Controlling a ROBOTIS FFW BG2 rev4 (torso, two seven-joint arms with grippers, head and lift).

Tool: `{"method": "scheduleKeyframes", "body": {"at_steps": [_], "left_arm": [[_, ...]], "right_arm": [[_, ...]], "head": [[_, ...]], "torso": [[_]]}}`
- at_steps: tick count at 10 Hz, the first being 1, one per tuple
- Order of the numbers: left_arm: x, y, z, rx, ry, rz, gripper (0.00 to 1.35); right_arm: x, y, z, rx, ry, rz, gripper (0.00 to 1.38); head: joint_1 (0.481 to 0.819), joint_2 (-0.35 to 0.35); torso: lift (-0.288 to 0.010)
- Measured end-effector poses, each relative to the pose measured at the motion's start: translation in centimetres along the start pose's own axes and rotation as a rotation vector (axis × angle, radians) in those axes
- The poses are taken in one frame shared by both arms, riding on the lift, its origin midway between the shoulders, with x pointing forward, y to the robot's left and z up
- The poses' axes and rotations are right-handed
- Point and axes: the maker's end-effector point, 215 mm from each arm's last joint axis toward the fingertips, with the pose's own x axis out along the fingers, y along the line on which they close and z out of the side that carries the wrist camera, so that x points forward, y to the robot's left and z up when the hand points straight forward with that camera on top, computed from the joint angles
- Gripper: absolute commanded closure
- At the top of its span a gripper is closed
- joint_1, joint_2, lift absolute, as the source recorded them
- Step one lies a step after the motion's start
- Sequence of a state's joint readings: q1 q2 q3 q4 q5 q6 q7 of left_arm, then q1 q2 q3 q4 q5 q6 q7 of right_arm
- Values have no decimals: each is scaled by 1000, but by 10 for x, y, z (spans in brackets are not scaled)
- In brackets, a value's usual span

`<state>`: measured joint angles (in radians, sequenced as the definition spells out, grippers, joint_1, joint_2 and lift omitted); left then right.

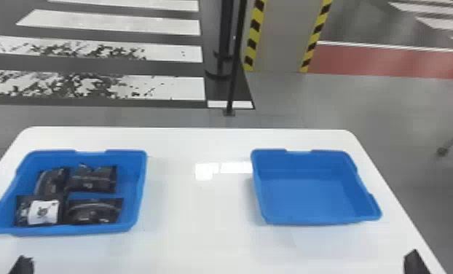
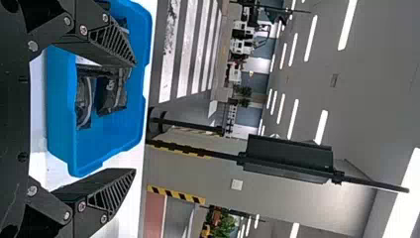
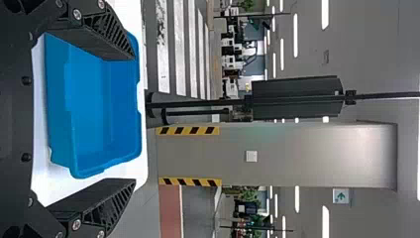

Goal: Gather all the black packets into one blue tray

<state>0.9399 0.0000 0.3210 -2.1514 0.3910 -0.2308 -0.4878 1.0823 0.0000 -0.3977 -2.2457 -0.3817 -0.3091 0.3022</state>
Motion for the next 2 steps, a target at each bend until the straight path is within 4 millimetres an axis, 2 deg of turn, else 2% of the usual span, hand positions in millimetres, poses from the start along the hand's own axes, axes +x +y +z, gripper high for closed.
{"method": "scheduleKeyframes", "body": {"at_steps": [2], "left_arm": [[0,0,0,-2,1,0,303]], "right_arm": [[0,0,0,2,2,0,150]], "head": [[695,-134]], "torso": [[-110]]}}
